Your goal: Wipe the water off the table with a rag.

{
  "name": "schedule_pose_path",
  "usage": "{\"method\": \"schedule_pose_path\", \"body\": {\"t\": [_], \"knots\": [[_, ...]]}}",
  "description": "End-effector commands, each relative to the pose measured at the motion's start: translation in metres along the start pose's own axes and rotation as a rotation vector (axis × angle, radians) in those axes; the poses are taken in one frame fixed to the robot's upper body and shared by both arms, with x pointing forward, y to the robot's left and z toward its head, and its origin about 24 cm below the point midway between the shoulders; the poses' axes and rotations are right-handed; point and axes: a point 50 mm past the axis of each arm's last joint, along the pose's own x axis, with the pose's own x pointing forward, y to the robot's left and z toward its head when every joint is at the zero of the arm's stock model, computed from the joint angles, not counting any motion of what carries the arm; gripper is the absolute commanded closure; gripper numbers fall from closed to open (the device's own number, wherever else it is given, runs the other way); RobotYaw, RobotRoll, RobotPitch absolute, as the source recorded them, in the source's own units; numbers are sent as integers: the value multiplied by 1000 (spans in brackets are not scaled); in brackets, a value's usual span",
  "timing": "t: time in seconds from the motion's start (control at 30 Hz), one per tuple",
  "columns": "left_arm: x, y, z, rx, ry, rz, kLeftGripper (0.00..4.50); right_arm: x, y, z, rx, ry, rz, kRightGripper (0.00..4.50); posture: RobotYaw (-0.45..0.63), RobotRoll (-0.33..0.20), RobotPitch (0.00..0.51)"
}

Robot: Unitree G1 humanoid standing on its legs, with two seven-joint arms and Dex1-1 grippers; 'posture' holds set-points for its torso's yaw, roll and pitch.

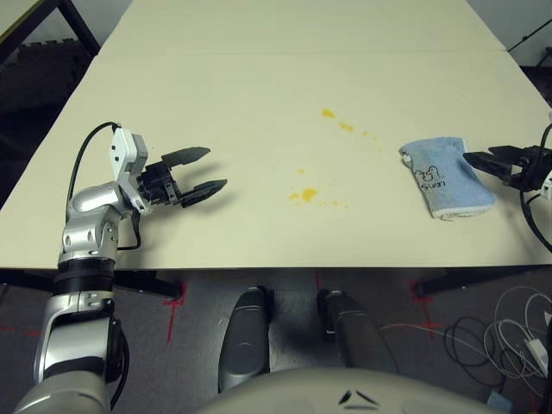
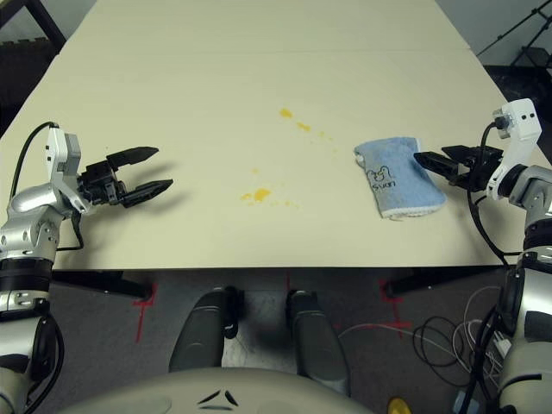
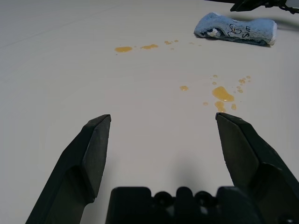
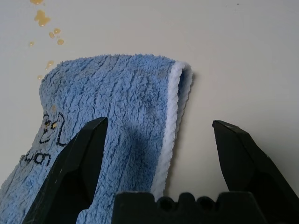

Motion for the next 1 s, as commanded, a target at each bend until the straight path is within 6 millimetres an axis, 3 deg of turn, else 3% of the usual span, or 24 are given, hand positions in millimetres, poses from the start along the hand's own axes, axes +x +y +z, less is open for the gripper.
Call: {"method": "schedule_pose_path", "body": {"t": [0.03, 0.53, 0.77, 1.0], "knots": [[4, -2, 0, 15, 12, -18, 0, 10, 6, -12, 31, 38, 15, 28, 189, 0, 201], [4, -1, 3, 27, 15, -17, 0, 57, 35, -32, 22, 108, 118, 28, 209, 0, 204], [4, -1, 3, 29, 16, -14, 0, 57, 33, -44, -65, 219, 78, 28, 207, 0, 202], [5, -1, 2, 29, 13, -16, 0, 52, 27, -40, -101, 236, 37, 2423, 202, 0, 201]]}}
